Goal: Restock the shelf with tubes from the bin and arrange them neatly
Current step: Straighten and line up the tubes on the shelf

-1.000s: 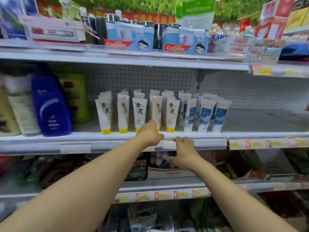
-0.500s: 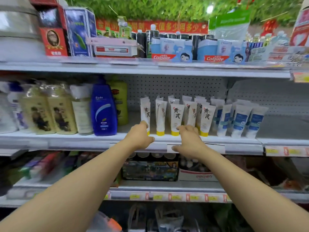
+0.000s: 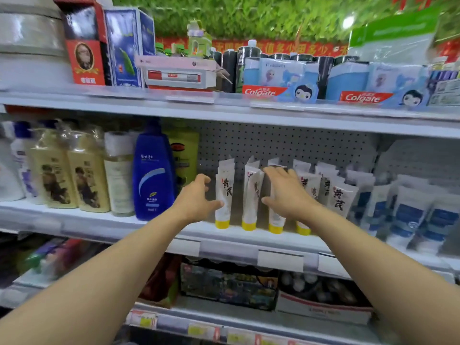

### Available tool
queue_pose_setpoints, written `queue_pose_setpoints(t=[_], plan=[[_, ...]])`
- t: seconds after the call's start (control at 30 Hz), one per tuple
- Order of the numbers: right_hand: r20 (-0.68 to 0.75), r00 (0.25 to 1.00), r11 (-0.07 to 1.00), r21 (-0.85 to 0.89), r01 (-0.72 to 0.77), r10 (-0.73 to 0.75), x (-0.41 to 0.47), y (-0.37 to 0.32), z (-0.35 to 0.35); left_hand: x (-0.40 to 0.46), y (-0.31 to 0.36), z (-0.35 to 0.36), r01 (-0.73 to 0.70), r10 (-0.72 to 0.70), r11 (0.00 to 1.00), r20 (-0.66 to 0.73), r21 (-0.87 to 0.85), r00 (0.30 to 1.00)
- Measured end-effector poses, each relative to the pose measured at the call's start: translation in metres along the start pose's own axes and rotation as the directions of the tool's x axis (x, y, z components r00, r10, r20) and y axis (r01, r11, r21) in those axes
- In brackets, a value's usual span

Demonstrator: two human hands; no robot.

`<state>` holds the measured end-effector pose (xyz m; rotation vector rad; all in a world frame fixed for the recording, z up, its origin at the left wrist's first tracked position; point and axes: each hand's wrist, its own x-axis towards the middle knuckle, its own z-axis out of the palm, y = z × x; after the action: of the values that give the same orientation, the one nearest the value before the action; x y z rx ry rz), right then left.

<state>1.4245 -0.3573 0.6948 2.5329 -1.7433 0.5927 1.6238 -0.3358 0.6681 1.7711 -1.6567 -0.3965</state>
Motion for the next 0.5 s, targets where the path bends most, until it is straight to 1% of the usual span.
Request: queue_pose_setpoints(t=[0.13, 0.27, 0.33, 0.4, 0.5], plan=[[-0.011, 0.997, 0.997, -0.018, 0.081, -0.082, 0.028, 0.009, -0.001, 0.02, 0.003, 0.011, 0.014, -0.016, 1.0, -0.068, -0.024, 0.998], [0.099, 0.984, 0.989, 0.013, 0.145, -0.146, 0.046, 0.011, 0.001, 0.032, 0.008, 0.018, 0.067, -0.075, 0.995, -0.107, -0.08, 0.991], [0.143, 0.972, 0.981, -0.023, 0.19, -0.185, 0.05, 0.011, 0.002, 0.038, 0.009, 0.022, 0.085, -0.094, 0.993, -0.106, -0.08, 0.99], [0.15, 0.961, 0.964, -0.097, 0.249, -0.233, 0.055, 0.012, 0.004, 0.042, 0.008, 0.026, 0.09, -0.097, 0.992, -0.081, -0.091, 0.992], [0.156, 0.958, 0.943, -0.195, 0.27, -0.242, 0.063, 0.011, 0.006, 0.049, 0.005, 0.03, 0.081, -0.088, 0.991, -0.059, -0.104, 0.994]])
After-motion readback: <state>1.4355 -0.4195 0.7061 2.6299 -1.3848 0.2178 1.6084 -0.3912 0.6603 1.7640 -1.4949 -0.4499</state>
